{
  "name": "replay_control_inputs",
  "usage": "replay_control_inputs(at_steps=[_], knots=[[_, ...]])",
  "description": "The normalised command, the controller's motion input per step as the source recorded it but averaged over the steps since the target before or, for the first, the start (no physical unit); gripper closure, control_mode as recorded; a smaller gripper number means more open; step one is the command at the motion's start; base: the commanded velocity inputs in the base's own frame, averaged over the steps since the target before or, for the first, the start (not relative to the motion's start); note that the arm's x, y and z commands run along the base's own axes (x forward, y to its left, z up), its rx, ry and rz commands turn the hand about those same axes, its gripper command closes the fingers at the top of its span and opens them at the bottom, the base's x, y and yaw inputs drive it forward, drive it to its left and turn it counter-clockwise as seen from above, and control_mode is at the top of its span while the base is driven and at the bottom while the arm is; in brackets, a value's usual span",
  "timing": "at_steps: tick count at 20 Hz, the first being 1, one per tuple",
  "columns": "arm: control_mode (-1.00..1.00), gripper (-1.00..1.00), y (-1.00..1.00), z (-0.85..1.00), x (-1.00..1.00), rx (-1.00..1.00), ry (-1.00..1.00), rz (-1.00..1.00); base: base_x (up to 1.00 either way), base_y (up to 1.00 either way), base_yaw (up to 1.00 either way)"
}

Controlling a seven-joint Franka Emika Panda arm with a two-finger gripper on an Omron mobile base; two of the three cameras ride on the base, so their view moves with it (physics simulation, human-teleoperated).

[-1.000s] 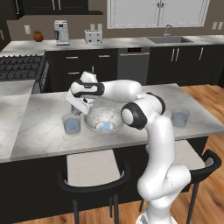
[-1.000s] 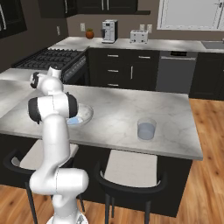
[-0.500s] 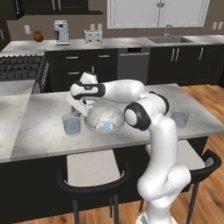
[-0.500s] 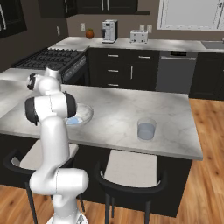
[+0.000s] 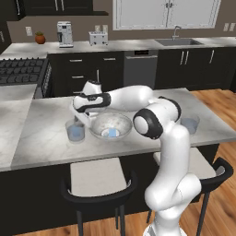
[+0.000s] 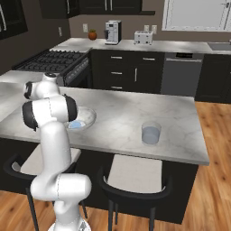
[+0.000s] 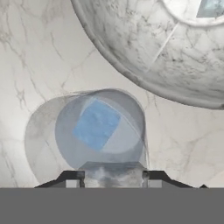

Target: There are four ice cubes in the ice bowl. Place two ice cubes in each glass of water.

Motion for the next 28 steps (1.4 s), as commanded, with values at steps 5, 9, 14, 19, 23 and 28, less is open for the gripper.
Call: replay_control_inputs(at_steps=[5, 9, 14, 19, 23, 28], knots=[[-1.0, -1.0, 0.12, 0.0, 0.17, 0.0, 0.0, -0.08, 0.0, 0.0, 0.0], [-1.0, -1.0, 0.0, 0.0, 0.16, 0.0, -0.02, -0.09, 0.0, 0.0, 0.0], [-1.0, -1.0, 0.0, 0.07, 0.07, 0.0, -0.04, -0.09, 0.0, 0.0, 0.0], [-1.0, -1.0, 0.04, 0.24, 0.0, 0.02, -0.09, -0.08, 0.0, 0.0, 0.0], [-1.0, -1.0, 0.06, 0.3, -0.05, 0.02, -0.12, -0.08, 0.0, 0.0, 0.0], [-1.0, -1.0, -0.55, 0.41, -0.83, 0.04, -0.17, -0.1, 0.0, 0.0, 0.0]])
